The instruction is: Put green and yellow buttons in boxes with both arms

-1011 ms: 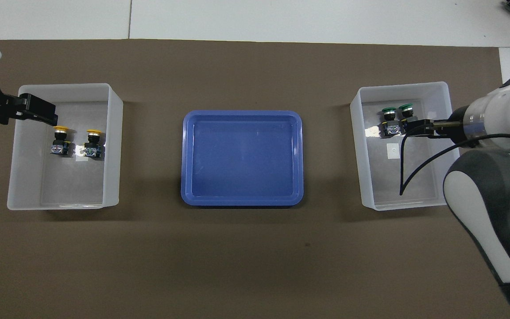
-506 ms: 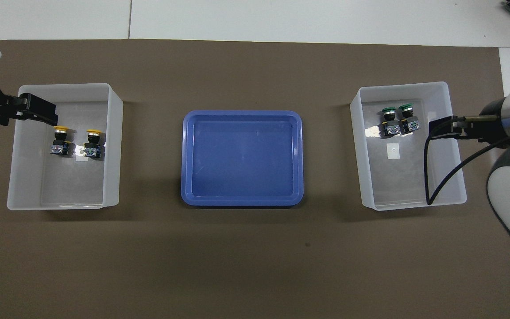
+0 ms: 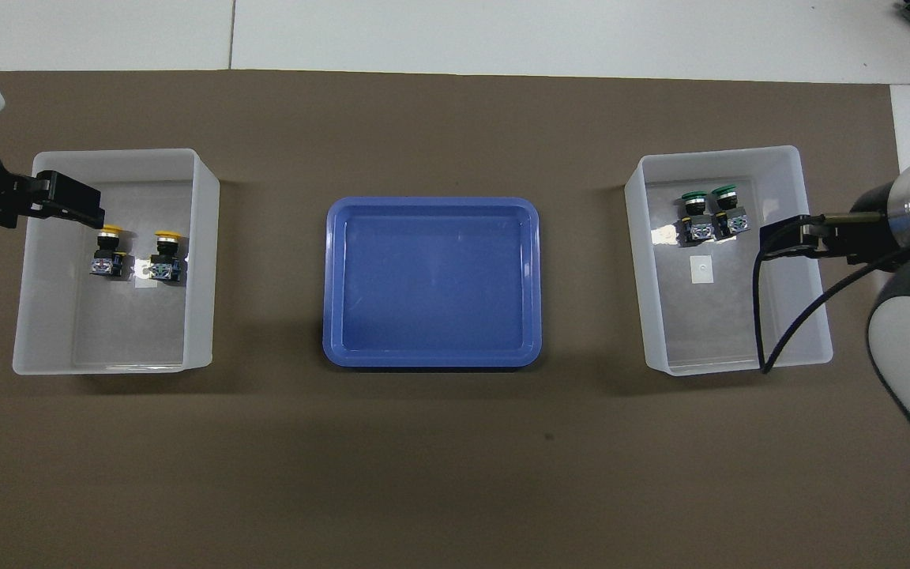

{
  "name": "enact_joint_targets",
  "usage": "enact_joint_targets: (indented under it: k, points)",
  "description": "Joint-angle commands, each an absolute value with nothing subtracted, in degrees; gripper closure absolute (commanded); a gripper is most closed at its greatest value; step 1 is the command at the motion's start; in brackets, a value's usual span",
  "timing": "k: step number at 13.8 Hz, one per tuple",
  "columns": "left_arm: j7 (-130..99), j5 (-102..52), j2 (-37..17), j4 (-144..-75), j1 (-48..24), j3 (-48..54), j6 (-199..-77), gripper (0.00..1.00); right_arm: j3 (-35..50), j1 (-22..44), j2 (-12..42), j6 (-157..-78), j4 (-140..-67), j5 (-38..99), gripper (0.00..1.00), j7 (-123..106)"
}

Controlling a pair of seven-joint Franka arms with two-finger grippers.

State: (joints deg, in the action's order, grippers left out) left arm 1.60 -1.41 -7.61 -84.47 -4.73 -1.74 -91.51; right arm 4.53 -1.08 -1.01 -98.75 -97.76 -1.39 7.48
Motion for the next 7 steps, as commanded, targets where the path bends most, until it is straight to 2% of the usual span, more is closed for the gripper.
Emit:
enact_joint_targets:
  k: [1,7]
  points:
    - [1.0,-1.9,-5.4,-87.4,-4.7,-1.8,-92.2,0.0,4.9,-1.4,-2.6,-98.7,-100.2,0.4,0.0,7.3]
    - [1.0,-1.9,-5.4,-87.4,-4.4,-1.8,-92.4,0.0,4.9,-1.4,-2.5,-99.1,-100.1,0.4,0.0,6.9]
